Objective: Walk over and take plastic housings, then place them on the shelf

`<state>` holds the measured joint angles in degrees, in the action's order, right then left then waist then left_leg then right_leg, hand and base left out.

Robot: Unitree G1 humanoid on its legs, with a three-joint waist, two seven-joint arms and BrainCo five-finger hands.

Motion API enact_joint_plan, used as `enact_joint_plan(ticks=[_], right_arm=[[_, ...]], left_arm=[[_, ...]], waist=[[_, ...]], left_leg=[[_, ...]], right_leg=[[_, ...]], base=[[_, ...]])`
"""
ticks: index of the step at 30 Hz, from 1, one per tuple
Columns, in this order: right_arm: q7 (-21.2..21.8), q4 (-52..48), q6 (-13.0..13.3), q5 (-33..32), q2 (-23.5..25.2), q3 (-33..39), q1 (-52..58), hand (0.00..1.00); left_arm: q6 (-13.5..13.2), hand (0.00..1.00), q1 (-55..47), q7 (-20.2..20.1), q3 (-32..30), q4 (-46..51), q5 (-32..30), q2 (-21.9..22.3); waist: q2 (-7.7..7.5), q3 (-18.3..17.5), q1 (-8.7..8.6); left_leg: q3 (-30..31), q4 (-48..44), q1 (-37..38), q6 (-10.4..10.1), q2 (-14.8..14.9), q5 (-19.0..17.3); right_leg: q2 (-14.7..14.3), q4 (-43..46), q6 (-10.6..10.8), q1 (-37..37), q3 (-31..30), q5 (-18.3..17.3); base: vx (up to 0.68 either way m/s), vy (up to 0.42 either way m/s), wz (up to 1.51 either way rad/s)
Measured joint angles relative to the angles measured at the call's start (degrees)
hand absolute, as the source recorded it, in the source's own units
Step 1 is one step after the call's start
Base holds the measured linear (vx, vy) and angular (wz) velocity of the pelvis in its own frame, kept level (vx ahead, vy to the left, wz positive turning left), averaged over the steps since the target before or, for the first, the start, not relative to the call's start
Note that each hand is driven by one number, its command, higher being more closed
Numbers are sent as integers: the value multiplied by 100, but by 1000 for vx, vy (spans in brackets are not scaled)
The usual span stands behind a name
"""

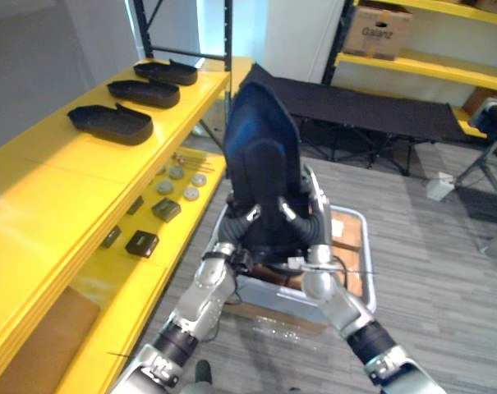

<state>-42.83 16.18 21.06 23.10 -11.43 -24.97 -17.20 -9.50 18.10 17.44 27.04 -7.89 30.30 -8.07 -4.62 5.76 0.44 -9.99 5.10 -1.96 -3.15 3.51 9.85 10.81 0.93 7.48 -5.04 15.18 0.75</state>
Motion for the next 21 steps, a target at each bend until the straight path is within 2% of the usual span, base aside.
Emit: enact_joint_plan(ticks=[1, 3, 7, 8, 10, 11, 14, 15, 18, 21], right_arm=[[134, -54, 127, -154, 0, 0, 61, 0], [394, -239, 209, -371, 11, -5, 167, 0], [882, -486, 405, -918, 130, 103, 267, 0], [1065, -559, 409, -1183, 230, 195, 286, 0], [1239, -683, 417, -1406, 277, 365, 309, 0], [1345, -734, 465, -1578, 283, 537, 309, 0], [1499, -802, 514, -1966, 285, 831, 313, 0], [1550, -876, 543, -2136, 287, 950, 317, 0], [1620, -899, 639, -2526, 354, 1312, 352, 0], [1951, -907, 699, -3086, 460, 1773, 498, 0]], left_arm=[[-52, 100, 0, 88, -63, 116, -196, 4], [-140, 100, 0, 250, -214, 358, -453, 15], [-569, 100, -3, 421, -792, 909, -848, 355], [-756, 100, -3, 456, -949, 1028, -889, 471], [-879, 100, -5, 501, -1070, 1115, -957, 549], [-941, 100, -16, 541, -1194, 1152, -1087, 607], [-934, 100, -81, 739, -1462, 1163, -1174, 637], [-924, 100, -102, 871, -1579, 1166, -1371, 636], [-909, 100, -162, 1124, -1756, 1170, -1804, 633], [-907, 100, -396, 1371, -1908, 1172, -2038, 634]], waist=[[0, 0, 1], [1, 1, -1], [12, 13, 2], [17, 48, 5], [10, 176, 4], [5, 317, 3], [73, 604, 19], [120, 733, 7], [137, 959, 2], [134, 1160, -1]], left_leg=[[0, 0, 2, 0, 0, 0], [-8, 0, 3, 0, -6, 0], [-66, -32, -12, 1, -13, 1], [-82, -35, -13, -2, -18, 5], [-75, -212, -77, 32, -31, -36], [-18, -545, -223, 29, -29, -174], [-9, -1094, -461, 62, 39, -421], [-6, -1290, -614, 58, 89, -494], [5, -1444, -884, 49, 168, -512], [22, -1405, -950, 46, 153, -509]], right_leg=[[0, 3, 0, 0, -5, 0], [-7, 21, -2, 13, -7, -1], [28, 450, -26, 280, -130, -165], [67, 711, -26, 406, -163, -252], [126, 979, -29, 489, -173, -382], [169, 1173, -27, 565, -199, -509], [183, 1426, -4, 706, -274, -614], [155, 1470, 2, 771, -296, -619], [80, 1508, -6, 996, -424, -613], [36, 1440, -16, 1024, -439, -606]], base=[[0, 0, 0], [-4, 0, -2], [-22, 4, -8], [-37, -4, 0], [-58, -4, 9], [-79, 0, 10], [-139, 4, -2], [-141, 11, -10], [-112, 20, -4], [-73, 15, 6]])
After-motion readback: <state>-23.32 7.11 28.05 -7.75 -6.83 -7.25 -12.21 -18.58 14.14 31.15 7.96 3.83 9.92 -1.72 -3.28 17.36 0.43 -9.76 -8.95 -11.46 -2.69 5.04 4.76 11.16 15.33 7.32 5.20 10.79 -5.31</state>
